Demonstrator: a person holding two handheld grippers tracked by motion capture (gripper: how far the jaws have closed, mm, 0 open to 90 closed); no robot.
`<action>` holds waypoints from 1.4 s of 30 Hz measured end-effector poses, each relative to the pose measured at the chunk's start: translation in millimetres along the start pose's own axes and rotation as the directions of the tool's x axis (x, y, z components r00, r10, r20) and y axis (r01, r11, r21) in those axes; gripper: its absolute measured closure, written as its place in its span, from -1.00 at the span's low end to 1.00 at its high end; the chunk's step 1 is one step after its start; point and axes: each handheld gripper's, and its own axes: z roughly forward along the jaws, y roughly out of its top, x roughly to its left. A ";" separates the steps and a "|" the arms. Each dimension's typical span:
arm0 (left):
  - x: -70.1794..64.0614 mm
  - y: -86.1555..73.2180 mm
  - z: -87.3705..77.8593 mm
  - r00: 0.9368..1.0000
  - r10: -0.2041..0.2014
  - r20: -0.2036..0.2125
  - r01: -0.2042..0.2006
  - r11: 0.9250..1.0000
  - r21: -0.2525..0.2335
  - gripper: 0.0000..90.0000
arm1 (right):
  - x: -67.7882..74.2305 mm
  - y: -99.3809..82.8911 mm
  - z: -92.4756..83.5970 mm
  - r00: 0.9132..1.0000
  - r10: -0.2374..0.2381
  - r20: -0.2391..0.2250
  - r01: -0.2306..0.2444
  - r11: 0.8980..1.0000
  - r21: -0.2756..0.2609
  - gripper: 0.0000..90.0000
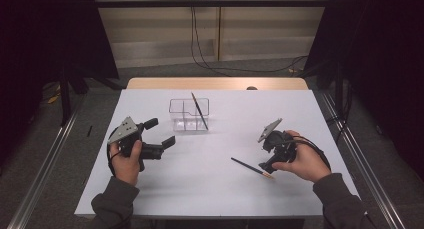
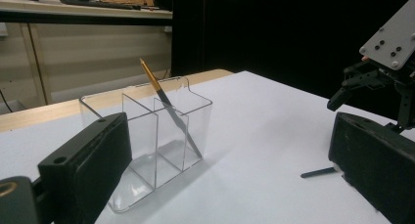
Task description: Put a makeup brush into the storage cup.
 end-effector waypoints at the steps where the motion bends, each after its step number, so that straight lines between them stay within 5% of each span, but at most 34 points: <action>1: 0.0 0.0 0.0 1.000 0.000 -0.001 0.000 1.000 0.000 -0.95 | 0.3 -0.2 0.0 1.000 0.004 -0.002 -0.004 1.000 0.002 -0.67; 21: -0.3 0.3 0.1 1.000 0.007 0.000 -0.007 1.000 0.005 -0.95 | 3.3 -3.2 6.6 0.997 -0.032 -0.070 0.035 0.999 0.033 -0.28; 42: 0.0 0.5 0.6 1.000 0.009 0.008 -0.009 1.000 0.016 -0.95 | 10.4 -11.6 20.1 0.990 -0.001 -0.142 0.017 0.993 0.113 0.09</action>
